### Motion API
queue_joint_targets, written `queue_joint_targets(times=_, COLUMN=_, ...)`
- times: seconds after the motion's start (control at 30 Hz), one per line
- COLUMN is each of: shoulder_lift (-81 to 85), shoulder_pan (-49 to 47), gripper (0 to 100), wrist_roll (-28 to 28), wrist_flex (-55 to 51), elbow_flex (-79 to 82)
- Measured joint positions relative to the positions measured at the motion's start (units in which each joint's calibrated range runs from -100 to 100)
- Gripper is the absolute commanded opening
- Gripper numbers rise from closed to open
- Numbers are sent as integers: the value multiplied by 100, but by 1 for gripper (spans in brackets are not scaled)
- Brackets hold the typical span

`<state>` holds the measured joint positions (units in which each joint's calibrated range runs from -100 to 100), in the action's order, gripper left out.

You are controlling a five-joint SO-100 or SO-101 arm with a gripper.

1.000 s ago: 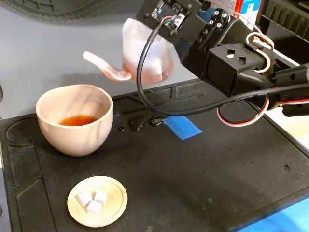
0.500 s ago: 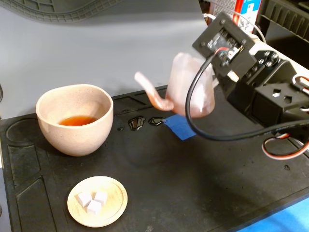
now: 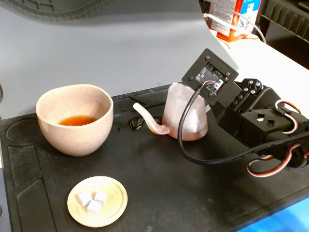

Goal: Pick up a kettle and pour liquid into a cup.

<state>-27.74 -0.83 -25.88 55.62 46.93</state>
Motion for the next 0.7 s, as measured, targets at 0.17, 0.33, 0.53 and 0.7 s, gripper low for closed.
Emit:
queue_joint_targets(times=0.17, shoulder_lift=-17, shoulder_pan=-8, gripper=1, wrist_roll=0, wrist_flex=0, elbow_flex=-97)
queue_joint_targets(times=0.33, shoulder_lift=-17, shoulder_pan=-8, gripper=1, wrist_roll=0, wrist_flex=0, elbow_flex=-97)
queue_joint_targets(times=0.53, shoulder_lift=-17, shoulder_pan=-15, gripper=26, wrist_roll=5, wrist_flex=0, elbow_flex=-97)
queue_joint_targets(times=0.7, shoulder_lift=-265, shoulder_pan=-15, gripper=27, wrist_roll=0, wrist_flex=26, elbow_flex=-175)
